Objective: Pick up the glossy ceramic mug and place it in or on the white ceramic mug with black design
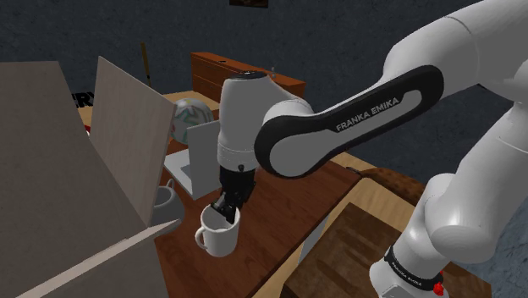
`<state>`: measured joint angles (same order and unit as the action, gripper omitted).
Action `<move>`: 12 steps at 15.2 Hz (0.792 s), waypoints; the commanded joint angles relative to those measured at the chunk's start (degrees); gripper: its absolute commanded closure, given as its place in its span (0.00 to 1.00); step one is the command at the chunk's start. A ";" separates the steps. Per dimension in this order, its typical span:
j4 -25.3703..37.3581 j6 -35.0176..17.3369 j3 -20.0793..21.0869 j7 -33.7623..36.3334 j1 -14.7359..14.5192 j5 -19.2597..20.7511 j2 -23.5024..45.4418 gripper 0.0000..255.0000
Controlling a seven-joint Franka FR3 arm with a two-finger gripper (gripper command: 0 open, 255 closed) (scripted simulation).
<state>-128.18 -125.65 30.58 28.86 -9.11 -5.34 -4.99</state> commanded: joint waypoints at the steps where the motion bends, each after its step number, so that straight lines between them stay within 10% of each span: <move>1: 1.00 1.70 -0.12 -0.22 0.00 -0.37 -0.78 1.00; 12: 6.68 10.31 -0.95 -1.07 0.11 -1.61 -4.01 1.00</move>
<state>-121.94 -116.15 29.74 27.91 -9.00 -6.79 -8.60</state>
